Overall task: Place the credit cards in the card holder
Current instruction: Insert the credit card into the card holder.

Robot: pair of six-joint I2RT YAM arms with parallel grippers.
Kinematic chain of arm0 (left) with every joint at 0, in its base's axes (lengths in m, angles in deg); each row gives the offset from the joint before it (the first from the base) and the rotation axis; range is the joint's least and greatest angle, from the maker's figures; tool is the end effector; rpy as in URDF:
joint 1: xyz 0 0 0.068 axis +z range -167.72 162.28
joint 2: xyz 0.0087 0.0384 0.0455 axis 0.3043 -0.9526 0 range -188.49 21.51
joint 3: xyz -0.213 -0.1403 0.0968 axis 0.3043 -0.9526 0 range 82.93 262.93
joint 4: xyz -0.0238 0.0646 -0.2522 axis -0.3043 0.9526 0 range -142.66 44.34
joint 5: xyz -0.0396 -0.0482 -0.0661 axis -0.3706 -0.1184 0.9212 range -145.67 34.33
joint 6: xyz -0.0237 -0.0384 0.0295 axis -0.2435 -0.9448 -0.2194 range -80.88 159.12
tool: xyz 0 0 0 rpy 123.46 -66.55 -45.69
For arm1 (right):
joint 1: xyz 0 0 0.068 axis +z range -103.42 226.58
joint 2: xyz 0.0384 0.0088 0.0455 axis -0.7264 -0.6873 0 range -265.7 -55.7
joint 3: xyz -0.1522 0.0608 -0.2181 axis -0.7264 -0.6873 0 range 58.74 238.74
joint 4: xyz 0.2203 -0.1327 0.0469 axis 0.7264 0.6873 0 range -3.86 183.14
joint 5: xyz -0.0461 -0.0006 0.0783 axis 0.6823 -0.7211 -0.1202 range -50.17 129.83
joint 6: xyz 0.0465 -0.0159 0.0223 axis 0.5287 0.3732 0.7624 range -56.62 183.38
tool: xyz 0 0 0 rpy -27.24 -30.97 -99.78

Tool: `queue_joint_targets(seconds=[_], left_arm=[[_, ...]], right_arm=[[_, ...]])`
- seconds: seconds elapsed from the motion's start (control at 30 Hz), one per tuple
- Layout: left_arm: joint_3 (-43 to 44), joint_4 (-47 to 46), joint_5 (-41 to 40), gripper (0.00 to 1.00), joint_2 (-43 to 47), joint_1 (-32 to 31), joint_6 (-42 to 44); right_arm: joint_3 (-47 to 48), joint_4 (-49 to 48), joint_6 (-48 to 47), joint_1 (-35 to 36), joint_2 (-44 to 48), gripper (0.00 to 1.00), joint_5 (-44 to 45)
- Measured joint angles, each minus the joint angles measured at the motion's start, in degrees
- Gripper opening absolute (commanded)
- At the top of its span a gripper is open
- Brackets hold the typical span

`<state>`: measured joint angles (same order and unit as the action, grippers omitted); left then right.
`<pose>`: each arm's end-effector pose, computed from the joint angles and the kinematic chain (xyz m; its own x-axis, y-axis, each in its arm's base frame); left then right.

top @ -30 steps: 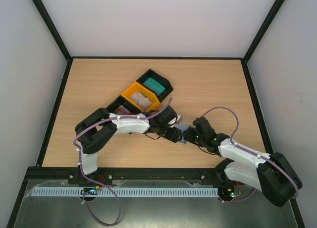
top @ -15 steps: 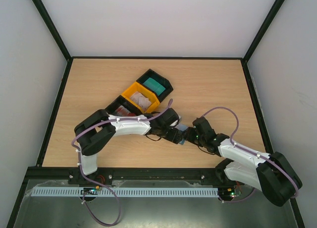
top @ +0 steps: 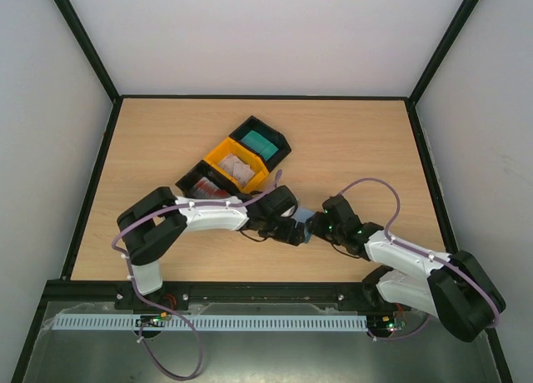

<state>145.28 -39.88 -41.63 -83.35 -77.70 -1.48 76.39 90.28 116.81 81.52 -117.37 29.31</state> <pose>0.1779 -0.3252 0.1581 -0.9039 0.3025 -0.3025 0.4226 0.7409 -0.5219 0.1480 0.1115 0.1375 -0.8963 0.3371 -0.2881 0.0956 0.7813 0.6169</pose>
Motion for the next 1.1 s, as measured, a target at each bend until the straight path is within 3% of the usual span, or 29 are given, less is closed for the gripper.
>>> queue_joint_targets(seconds=[0.53, 0.63, 0.8, 1.03, 1.1], left_arm=[[-3.96, -1.70, 4.66, 0.90, 3.28, 2.91, 0.00], [-3.96, -0.96, 3.91, 0.84, 3.82, 3.54, 0.42], [-3.91, 0.44, 0.46, 0.64, 6.19, 5.40, -0.24], [-3.41, 0.72, -3.43, 0.64, 5.64, 9.18, -1.62], [-2.71, 0.70, -3.80, 0.58, 4.31, 9.38, -1.81]], right_arm=[[0.61, -0.22, 0.81, 0.00, -1.11, 0.45, 0.72], [0.68, -0.15, 0.79, 0.00, -1.11, 0.45, 1.01], [0.85, 0.31, 0.57, 0.00, -1.18, 0.45, 1.81], [1.51, 0.26, 0.00, 0.00, -2.34, 0.45, 2.36], [1.68, 0.22, -0.24, 0.00, -2.64, 0.45, 2.40]])
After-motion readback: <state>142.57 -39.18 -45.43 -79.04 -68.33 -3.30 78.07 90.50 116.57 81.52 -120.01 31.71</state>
